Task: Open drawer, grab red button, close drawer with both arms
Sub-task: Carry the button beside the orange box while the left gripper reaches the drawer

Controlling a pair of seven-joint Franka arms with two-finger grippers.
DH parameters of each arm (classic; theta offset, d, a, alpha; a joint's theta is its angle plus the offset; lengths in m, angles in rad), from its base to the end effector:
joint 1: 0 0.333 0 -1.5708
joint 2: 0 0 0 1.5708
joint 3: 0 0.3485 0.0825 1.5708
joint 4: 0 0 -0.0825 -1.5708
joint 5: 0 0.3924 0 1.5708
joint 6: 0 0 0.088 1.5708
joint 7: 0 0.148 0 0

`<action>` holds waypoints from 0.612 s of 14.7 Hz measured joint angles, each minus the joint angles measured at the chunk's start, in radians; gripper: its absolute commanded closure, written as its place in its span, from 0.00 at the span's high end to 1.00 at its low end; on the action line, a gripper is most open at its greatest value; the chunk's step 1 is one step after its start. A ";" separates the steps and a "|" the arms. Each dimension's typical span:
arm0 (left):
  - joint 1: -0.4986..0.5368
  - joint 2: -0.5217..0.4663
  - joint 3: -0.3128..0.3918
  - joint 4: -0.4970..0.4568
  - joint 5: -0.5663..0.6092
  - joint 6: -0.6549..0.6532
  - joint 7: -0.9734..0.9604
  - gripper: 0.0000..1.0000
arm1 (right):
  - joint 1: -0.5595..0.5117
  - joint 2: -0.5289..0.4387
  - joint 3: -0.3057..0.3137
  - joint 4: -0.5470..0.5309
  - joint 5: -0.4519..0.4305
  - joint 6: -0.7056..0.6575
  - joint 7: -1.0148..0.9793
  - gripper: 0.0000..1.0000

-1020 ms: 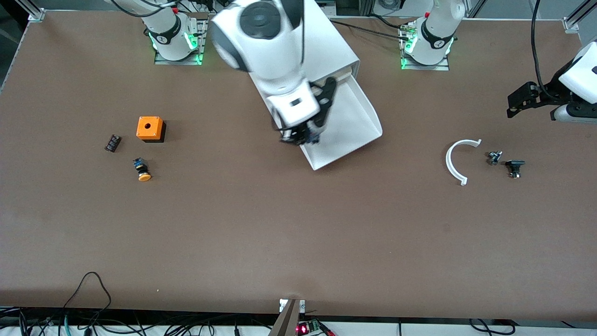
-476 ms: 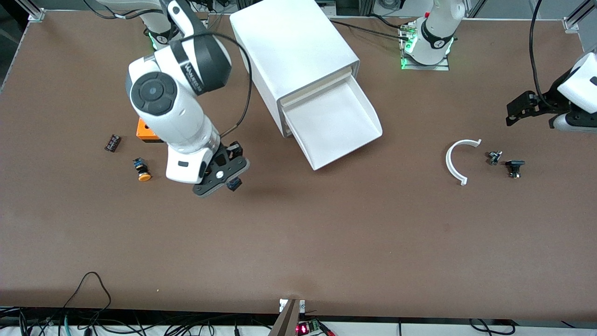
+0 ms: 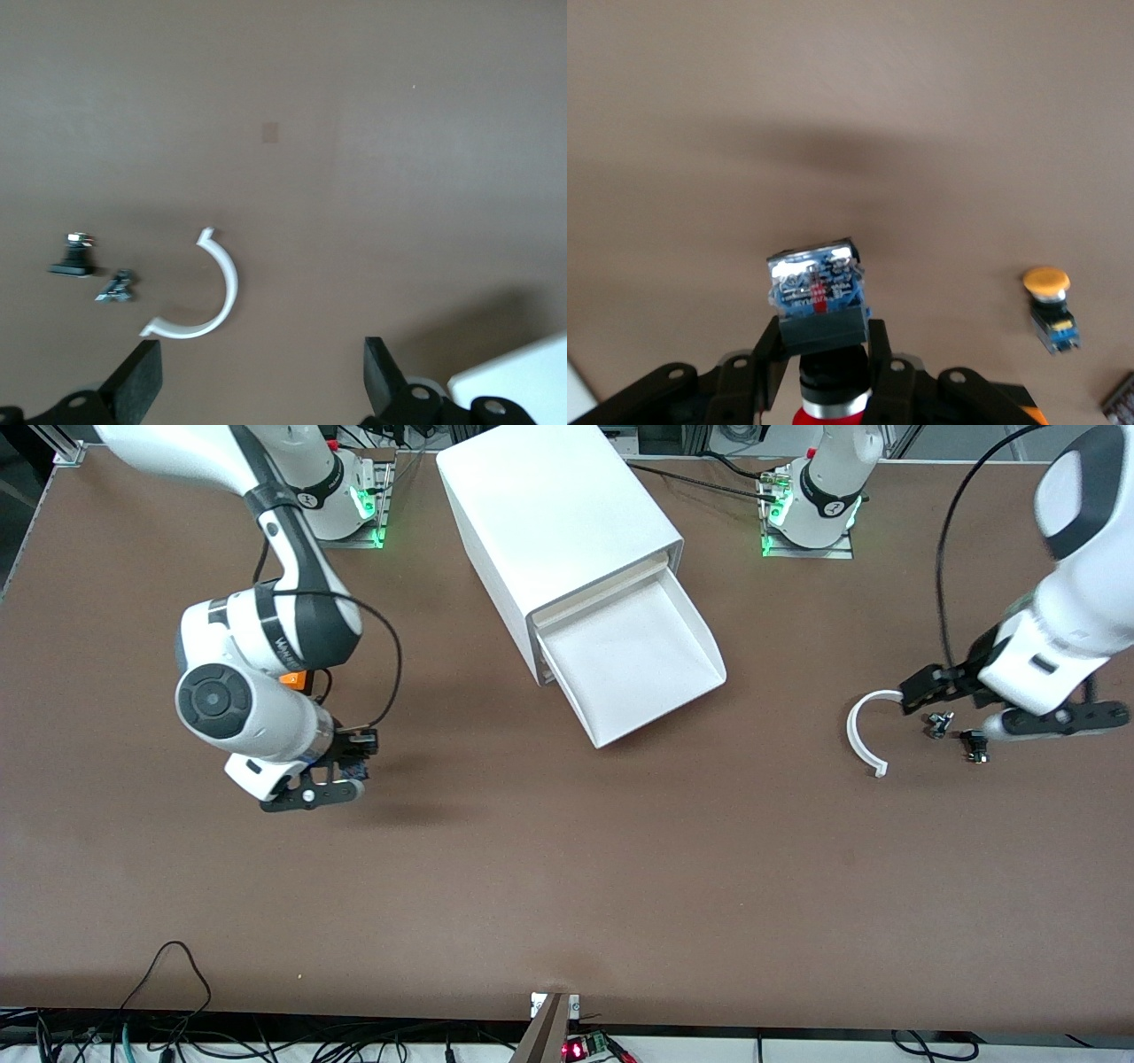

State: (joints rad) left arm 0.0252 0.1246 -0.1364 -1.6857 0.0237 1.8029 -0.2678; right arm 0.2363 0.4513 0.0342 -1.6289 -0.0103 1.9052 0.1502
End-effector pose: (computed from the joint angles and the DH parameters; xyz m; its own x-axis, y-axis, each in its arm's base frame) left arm 0.6096 -0.0615 0.5076 0.9884 0.1515 -0.0044 0.1515 -0.9884 -0.0076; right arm 0.6465 0.1757 0.3304 0.9778 0.1185 -0.1728 0.1238 -0.9921 0.0202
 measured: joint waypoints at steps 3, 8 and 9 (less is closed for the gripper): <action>-0.056 0.072 -0.015 -0.043 0.000 0.097 -0.181 1.00 | -0.052 -0.048 0.000 -0.194 -0.003 0.149 -0.023 0.29; -0.140 0.184 -0.050 -0.173 0.000 0.374 -0.453 1.00 | -0.051 -0.078 0.007 -0.475 -0.049 0.525 -0.026 0.29; -0.164 0.205 -0.051 -0.206 0.000 0.437 -0.514 1.00 | -0.054 -0.078 0.006 -0.534 -0.074 0.625 -0.026 0.29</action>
State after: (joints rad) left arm -0.1387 0.3299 -0.1871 -1.8919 0.0237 2.2396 -0.7813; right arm 0.1821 0.3737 0.0404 -2.1627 -0.0839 2.5302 0.1238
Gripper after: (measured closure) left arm 0.000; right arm 0.586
